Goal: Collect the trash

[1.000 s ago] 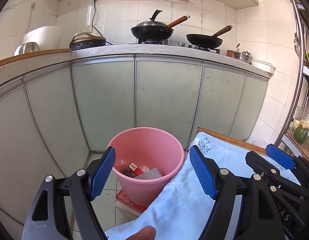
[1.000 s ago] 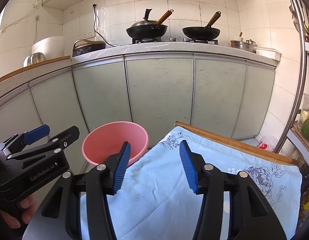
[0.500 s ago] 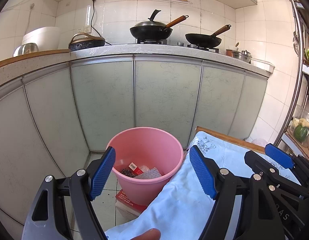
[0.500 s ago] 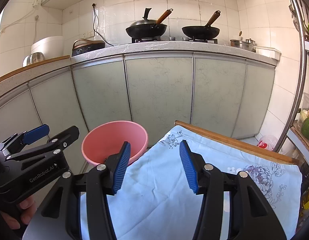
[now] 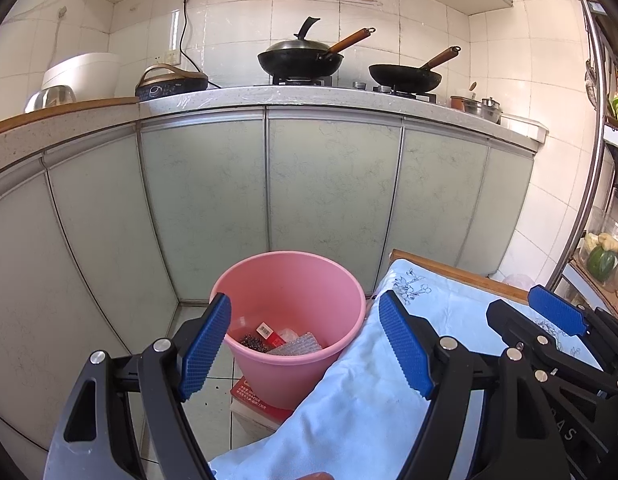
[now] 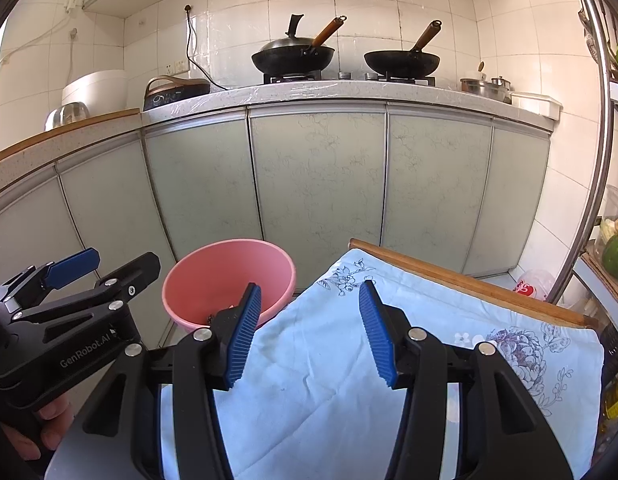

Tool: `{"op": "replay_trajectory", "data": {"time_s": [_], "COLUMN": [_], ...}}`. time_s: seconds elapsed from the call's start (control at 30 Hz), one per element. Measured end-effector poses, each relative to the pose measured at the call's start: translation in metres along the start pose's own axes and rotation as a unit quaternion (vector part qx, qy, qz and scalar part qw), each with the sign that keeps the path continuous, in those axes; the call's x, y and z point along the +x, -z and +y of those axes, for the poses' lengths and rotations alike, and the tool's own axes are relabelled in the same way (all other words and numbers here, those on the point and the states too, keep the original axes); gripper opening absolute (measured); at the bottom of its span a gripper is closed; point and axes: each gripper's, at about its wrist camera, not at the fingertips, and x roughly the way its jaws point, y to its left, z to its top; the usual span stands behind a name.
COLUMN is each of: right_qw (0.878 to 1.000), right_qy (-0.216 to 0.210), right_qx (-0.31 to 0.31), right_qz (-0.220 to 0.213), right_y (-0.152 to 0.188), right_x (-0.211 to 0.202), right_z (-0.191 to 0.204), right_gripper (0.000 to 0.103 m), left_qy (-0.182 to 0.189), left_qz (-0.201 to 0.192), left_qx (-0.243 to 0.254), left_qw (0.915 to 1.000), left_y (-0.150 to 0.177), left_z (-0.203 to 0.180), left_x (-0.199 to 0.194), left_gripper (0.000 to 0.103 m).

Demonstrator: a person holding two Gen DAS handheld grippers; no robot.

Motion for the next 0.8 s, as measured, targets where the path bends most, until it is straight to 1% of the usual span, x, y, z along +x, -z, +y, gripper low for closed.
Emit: {"op": "replay_trajectory", "data": {"time_s": [0.8], "right_qw": [1.000], "right_qy": [-0.002], "right_qx": [-0.003], "right_qz": [0.007], "right_y": [0.0059], "right_x": [0.0063], "right_z": [-0.0022], "right_gripper": [0.052], "left_qy": [0.001], "left_qz": [0.008], "left_qx": [0.001], "left_qw": [1.0000], "left_y": [0.0031], "left_z": [0.0007], "left_x": [0.0062], "left_gripper": [0.075]}}
